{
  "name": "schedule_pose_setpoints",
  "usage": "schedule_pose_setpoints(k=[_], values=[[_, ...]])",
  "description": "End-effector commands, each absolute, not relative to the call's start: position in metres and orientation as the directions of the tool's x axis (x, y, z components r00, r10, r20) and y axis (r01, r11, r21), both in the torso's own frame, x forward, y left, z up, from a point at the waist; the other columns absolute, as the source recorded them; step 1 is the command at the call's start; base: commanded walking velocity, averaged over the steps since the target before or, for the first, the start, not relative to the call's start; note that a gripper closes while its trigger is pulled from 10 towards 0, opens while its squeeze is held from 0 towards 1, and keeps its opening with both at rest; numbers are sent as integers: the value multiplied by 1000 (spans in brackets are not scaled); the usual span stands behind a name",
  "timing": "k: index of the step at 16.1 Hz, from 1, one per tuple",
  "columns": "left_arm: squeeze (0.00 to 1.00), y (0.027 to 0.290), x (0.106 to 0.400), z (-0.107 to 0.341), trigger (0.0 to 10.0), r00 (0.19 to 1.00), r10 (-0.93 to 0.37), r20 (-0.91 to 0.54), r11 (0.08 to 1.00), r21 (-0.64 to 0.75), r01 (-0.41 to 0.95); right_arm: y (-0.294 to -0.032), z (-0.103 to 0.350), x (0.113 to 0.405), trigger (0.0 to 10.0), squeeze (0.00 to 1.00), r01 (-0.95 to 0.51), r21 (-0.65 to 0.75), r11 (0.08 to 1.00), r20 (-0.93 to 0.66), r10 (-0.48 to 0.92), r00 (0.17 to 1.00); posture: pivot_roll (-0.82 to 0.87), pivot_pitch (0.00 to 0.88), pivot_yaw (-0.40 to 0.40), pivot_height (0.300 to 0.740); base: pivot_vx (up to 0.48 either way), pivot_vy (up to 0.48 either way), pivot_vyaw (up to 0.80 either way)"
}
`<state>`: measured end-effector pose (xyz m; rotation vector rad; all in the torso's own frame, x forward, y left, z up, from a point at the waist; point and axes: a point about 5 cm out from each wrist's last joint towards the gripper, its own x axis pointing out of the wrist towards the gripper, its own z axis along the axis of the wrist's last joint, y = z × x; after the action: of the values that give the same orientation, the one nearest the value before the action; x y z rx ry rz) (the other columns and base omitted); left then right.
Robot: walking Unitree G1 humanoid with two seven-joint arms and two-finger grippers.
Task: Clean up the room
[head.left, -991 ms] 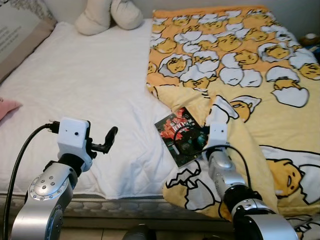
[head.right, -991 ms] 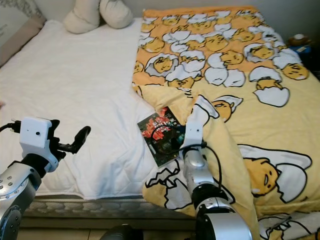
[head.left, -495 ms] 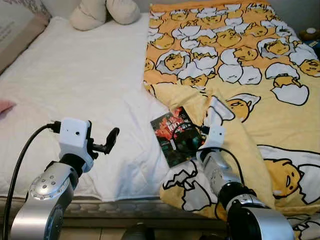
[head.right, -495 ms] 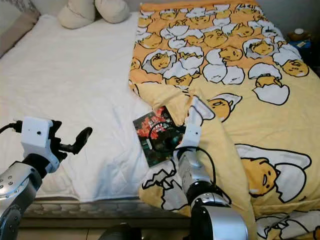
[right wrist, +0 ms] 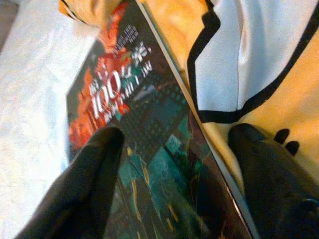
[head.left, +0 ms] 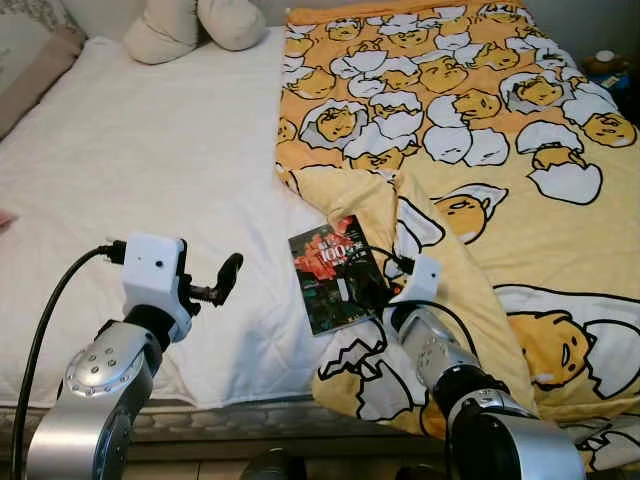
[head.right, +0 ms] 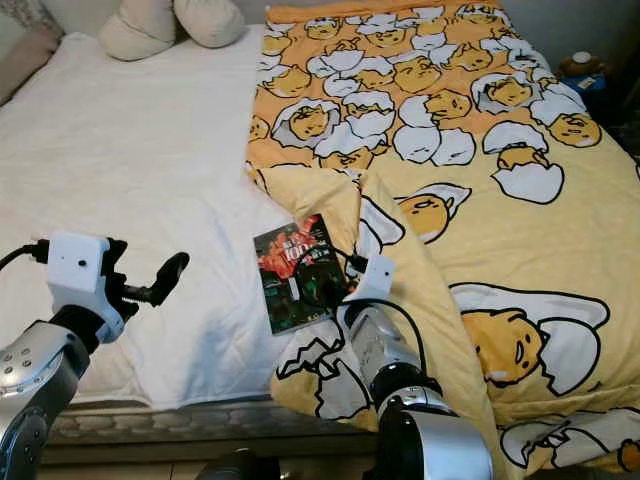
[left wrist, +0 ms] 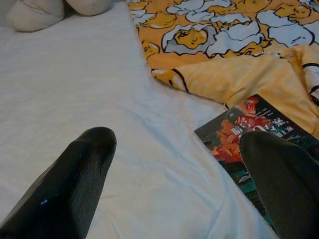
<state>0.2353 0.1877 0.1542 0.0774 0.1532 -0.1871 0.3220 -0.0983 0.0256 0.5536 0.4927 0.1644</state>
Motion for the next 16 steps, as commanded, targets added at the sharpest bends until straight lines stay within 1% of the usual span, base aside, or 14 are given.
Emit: schedule_pose_setpoints(k=[1,4,5,8,9,11,13,14,15,16], values=[[0,189,236,150,10000,968,-173,-180,981,61,186,-81,31,322,0,0,-70,582,810,-371,341,864,190,92,113,740,0,0,0],[0,187,239,149,10000,969,-172,-178,981,57,185,-75,42,324,0,0,-153,535,831,-296,354,887,165,86,108,740,0,0,0],[0,183,243,148,10000,969,-179,-172,981,47,190,-72,61,326,0,0,-206,513,833,-208,354,912,145,82,107,740,0,0,0],[0,181,247,146,10000,968,-185,-170,980,38,194,-69,78,326,0,0,-218,556,802,-147,353,924,127,78,109,740,0,0,0],[0,179,250,145,10000,967,-192,-168,979,33,200,-64,94,324,0,0,-228,626,746,-99,366,925,117,74,112,740,0,0,0],[0,179,252,145,10000,967,-194,-166,979,32,202,-58,107,320,0,0,-259,645,719,-55,382,923,113,71,115,740,0,0,0],[0,178,254,145,10000,967,-196,-162,979,32,204,-54,107,317,0,0,-276,627,729,-54,394,918,112,64,115,740,0,0,0],[0,179,256,145,10000,968,-196,-159,979,33,204,-54,97,315,0,0,-285,529,799,-103,394,913,115,61,116,740,0,0,0],[0,179,257,145,10000,969,-190,-156,979,41,199,-56,83,311,10000,0,-350,136,927,-153,369,917,116,58,115,740,0,0,0],[0,179,257,143,10000,969,-189,-158,979,43,197,-59,79,308,10000,718,-356,-6,934,-139,352,926,117,55,115,740,0,0,0]])
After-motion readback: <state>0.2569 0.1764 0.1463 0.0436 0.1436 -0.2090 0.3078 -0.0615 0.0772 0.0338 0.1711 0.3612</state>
